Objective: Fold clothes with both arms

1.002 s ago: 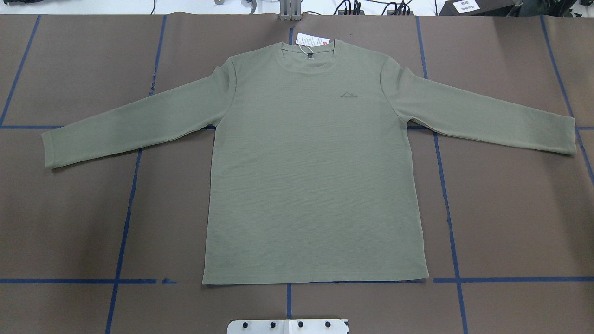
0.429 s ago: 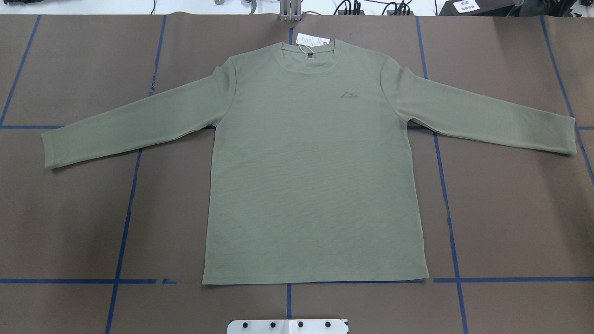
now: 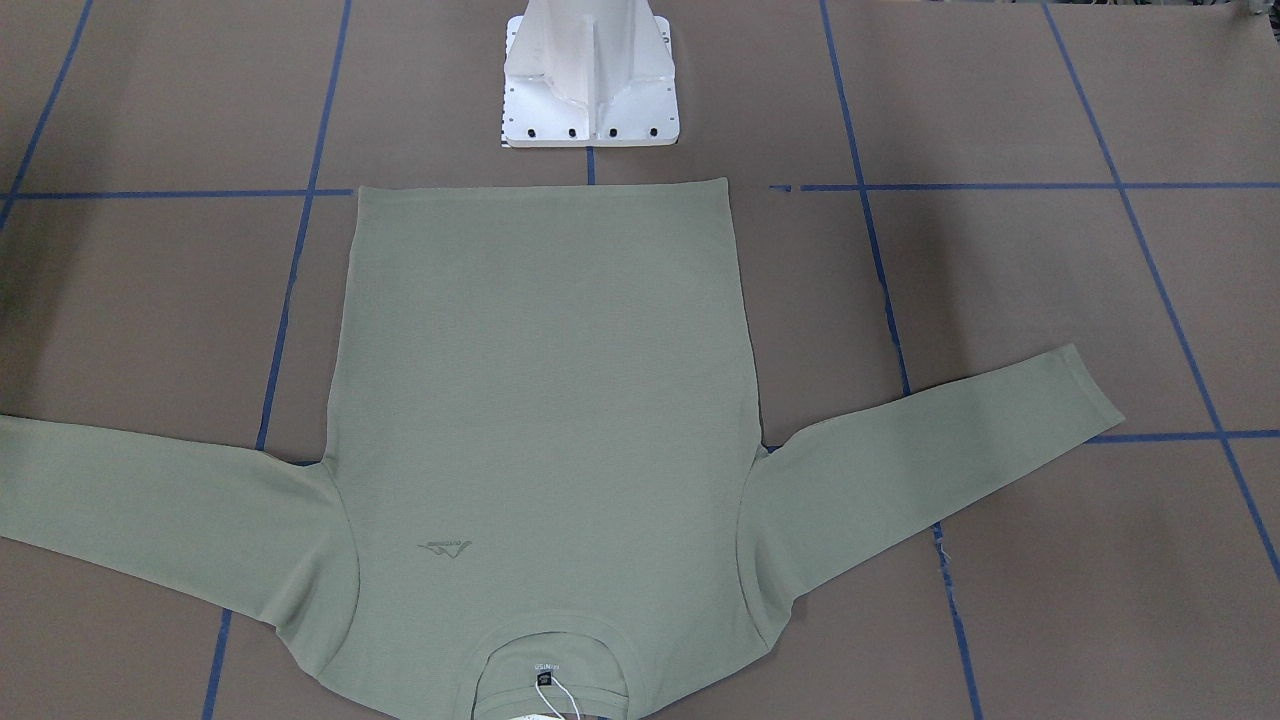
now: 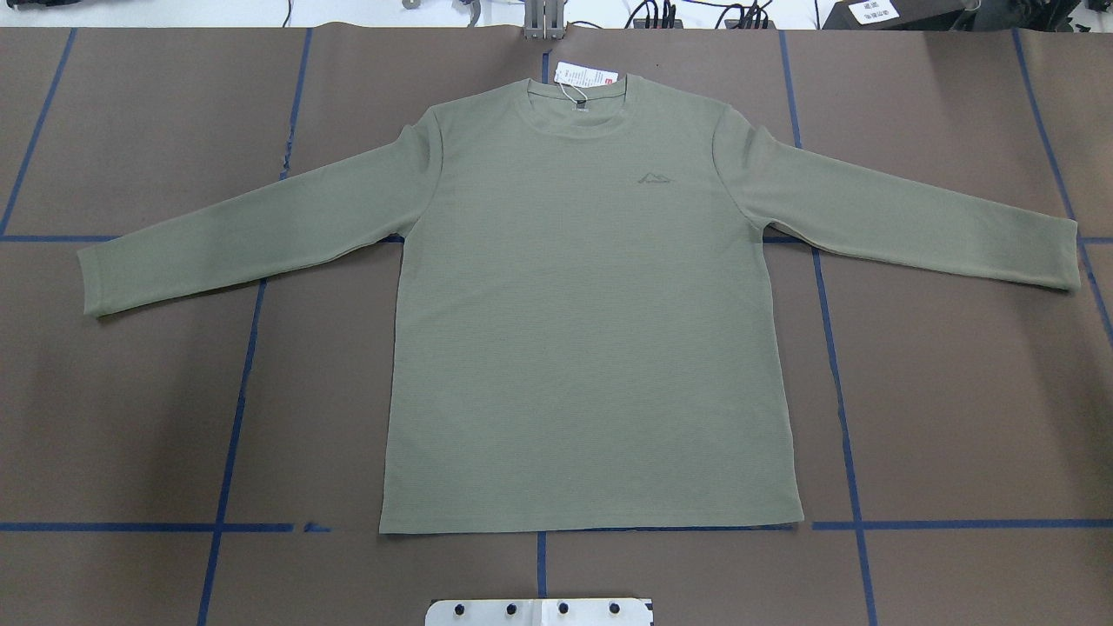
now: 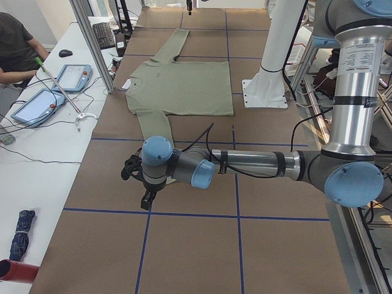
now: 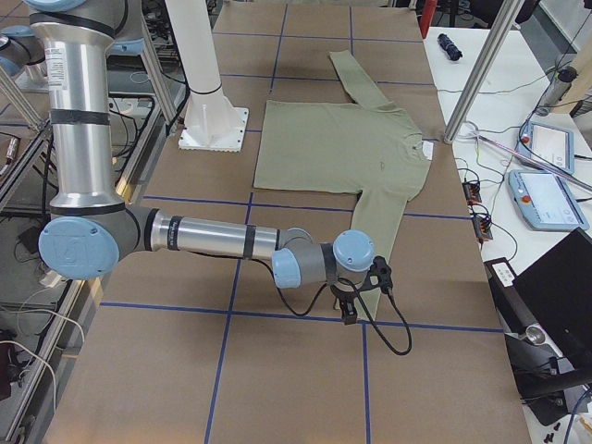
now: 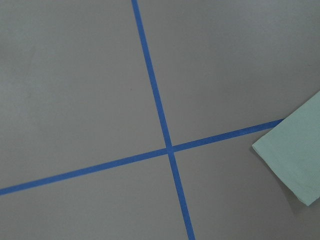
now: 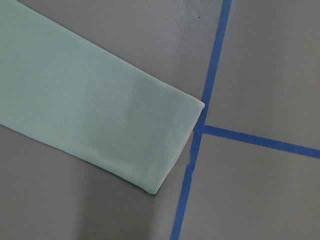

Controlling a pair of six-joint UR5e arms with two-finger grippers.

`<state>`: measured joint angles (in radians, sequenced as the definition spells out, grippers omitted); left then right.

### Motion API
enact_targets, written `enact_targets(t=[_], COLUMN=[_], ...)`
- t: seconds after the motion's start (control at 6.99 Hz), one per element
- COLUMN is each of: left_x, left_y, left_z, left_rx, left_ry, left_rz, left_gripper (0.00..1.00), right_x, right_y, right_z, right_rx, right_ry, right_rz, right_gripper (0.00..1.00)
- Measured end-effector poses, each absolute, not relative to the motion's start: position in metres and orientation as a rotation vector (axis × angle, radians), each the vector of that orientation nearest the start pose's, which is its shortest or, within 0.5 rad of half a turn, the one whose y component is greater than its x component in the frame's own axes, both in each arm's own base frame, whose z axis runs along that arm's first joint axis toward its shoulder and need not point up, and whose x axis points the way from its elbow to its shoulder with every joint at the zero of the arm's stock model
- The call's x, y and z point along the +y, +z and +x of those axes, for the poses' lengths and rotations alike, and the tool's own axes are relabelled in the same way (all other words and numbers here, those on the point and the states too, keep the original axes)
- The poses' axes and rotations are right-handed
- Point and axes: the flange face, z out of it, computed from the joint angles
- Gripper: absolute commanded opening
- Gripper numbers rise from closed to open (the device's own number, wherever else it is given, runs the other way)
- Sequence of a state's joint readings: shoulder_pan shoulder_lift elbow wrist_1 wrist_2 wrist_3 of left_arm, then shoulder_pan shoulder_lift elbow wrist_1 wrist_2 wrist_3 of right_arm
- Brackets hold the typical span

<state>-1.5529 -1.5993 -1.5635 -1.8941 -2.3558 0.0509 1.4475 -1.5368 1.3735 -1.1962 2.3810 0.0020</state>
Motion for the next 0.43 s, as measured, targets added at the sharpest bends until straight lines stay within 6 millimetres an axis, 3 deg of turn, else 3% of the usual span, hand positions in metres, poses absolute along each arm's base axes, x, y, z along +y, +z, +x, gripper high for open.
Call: enact_targets(t=[0.14, 0.43], left_x=[-0.53, -0.534], left_y=[0.607, 0.603], left_z=[-0.053, -0.052], left_rx=[0.771, 0.772], left_ry=[0.209, 0.216], left_rz=[0.363, 0.378], left_gripper=[1.0, 1.0], right_x=[-0.532, -0.555], right_y=[0.724, 0.735], right_z=[-0.019, -0.048], right_rx=[-0.82, -0.823], right_ry=[-0.231, -0.272], right_rz=[0.167, 0.177], right_gripper=[1.0, 1.0])
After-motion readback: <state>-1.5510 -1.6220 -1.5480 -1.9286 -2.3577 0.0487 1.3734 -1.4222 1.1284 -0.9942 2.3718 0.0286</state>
